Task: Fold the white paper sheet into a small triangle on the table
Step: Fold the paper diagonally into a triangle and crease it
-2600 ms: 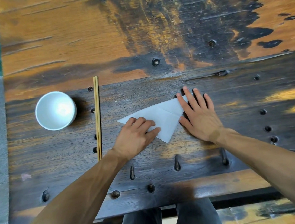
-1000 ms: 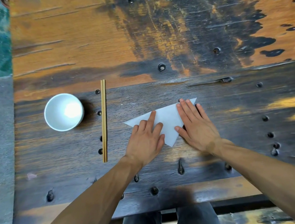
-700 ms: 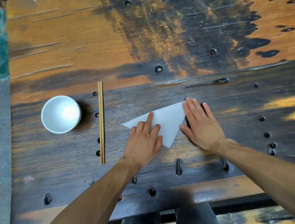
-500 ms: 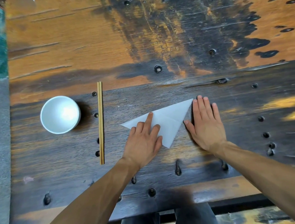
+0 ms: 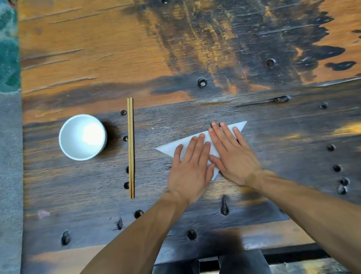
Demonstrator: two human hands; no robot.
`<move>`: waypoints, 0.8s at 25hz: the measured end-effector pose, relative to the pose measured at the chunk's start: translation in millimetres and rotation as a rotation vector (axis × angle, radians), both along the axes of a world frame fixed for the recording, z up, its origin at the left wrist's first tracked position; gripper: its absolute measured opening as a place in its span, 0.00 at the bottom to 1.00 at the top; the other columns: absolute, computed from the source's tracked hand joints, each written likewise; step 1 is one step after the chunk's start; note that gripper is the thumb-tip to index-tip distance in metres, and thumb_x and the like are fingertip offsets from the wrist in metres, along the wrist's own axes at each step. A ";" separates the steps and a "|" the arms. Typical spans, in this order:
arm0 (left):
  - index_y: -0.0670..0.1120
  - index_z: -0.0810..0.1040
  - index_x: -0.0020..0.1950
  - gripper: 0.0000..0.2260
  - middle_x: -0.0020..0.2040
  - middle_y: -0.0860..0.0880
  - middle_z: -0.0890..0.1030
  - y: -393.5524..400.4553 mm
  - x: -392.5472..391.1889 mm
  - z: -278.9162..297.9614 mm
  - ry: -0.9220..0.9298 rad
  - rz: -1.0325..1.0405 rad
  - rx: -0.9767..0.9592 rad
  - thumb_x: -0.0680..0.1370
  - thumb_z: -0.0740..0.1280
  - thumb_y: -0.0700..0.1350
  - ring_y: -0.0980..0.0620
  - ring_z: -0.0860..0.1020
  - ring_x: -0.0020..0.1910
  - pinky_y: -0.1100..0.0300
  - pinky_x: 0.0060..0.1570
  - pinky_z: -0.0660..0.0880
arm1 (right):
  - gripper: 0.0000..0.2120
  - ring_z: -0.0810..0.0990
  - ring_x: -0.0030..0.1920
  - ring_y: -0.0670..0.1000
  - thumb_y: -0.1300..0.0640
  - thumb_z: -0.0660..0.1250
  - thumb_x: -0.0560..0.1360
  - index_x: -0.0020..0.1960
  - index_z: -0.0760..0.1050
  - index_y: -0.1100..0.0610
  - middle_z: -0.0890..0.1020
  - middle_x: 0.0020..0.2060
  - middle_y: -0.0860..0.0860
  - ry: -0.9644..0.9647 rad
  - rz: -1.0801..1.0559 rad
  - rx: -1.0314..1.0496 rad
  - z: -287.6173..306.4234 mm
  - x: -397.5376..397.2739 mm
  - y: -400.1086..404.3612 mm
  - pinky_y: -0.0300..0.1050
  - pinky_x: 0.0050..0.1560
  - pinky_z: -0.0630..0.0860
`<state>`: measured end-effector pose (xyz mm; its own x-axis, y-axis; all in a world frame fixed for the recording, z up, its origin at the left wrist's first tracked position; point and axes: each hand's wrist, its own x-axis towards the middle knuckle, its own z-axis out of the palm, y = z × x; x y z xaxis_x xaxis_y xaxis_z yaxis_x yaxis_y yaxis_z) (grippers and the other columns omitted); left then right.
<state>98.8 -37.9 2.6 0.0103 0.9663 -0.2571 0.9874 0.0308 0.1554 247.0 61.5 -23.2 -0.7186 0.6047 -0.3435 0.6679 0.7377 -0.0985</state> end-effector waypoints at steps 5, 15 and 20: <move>0.42 0.46 0.79 0.32 0.80 0.44 0.44 0.3 6.2 -9.4 0.004 0.035 -0.126 0.81 0.37 0.60 0.47 0.41 0.79 0.44 0.76 0.40 | 0.32 0.39 0.78 0.53 0.41 0.38 0.82 0.79 0.39 0.59 0.42 0.79 0.54 0.018 -0.008 -0.005 -4.0 1.4 -1.4 0.57 0.77 0.43; 0.41 0.38 0.79 0.33 0.79 0.44 0.37 -21.6 -34.3 -12.8 -0.046 0.148 -0.145 0.81 0.38 0.61 0.47 0.35 0.77 0.49 0.76 0.37 | 0.34 0.39 0.78 0.53 0.40 0.42 0.82 0.79 0.40 0.58 0.42 0.79 0.53 0.017 -0.017 -0.019 -2.0 2.3 -0.8 0.55 0.77 0.38; 0.40 0.40 0.79 0.34 0.79 0.43 0.38 -29.5 -46.8 -14.0 -0.035 0.150 -0.137 0.81 0.39 0.62 0.46 0.37 0.78 0.49 0.77 0.39 | 0.33 0.37 0.78 0.52 0.40 0.40 0.81 0.79 0.38 0.58 0.41 0.79 0.53 -0.008 -0.012 -0.009 -1.9 1.8 -1.1 0.54 0.76 0.37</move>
